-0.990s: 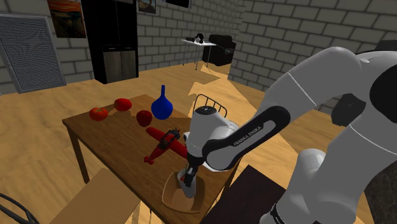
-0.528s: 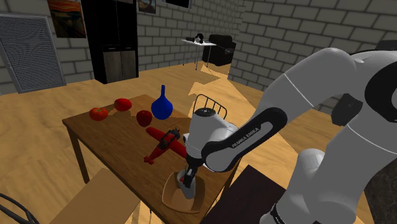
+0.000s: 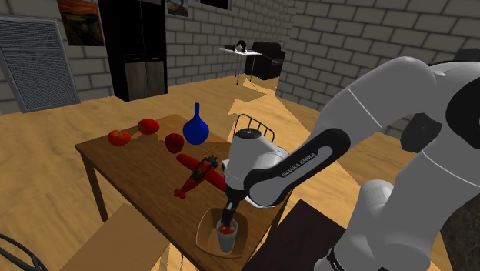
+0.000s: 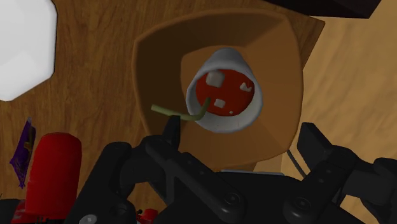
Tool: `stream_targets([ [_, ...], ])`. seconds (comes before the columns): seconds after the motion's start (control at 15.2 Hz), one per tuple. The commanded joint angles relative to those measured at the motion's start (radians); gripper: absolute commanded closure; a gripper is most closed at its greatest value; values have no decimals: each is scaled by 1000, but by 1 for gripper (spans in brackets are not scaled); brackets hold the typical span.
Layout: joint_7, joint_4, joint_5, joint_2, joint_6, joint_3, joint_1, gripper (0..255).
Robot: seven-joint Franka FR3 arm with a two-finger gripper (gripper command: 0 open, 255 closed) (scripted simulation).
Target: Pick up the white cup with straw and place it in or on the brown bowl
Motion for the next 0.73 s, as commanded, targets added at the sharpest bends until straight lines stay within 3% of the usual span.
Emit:
stream_targets([
  [0.0, -2, 11, 1, -52, -63, -2, -1, 0],
  [0.13, -3, 29, 1, -109, -139, -3, -1, 0],
  [0.66, -3, 29, 1, -109, -139, -3, -1, 0],
])
